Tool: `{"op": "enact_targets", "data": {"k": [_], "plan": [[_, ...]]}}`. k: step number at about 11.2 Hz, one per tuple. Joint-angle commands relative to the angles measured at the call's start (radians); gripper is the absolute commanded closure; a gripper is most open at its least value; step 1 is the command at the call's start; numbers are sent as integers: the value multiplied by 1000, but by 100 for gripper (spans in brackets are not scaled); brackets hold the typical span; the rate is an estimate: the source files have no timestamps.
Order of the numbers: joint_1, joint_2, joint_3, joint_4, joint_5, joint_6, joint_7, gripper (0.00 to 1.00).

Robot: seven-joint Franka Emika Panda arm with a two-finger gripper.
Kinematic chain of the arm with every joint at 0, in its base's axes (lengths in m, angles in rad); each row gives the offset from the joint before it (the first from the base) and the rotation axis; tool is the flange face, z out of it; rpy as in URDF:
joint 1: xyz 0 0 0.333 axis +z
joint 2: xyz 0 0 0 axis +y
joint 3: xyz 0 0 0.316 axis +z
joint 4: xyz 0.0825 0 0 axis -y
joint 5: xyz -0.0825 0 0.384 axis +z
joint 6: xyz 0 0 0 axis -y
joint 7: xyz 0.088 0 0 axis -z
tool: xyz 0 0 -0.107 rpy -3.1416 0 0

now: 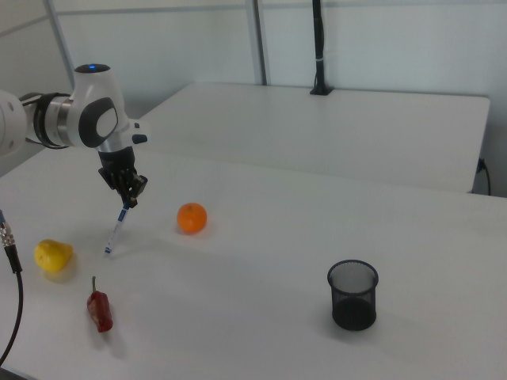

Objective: Take marker pen
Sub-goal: 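Carry the marker toward the orange and lower it to the table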

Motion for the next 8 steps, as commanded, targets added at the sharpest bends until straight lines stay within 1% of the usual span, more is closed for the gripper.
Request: {"op": "enact_targets", "data": {"k": [1, 3, 5, 7, 8], "plan": [[15, 43, -8, -3, -33, 88, 30, 94], [38, 63, -8, -16, -53, 134, 32, 94], [44, 81, -8, -17, -68, 151, 43, 94], [51, 113, -8, -16, -112, 182, 67, 91], [51, 120, -8, -16, -116, 185, 69, 90]]}}
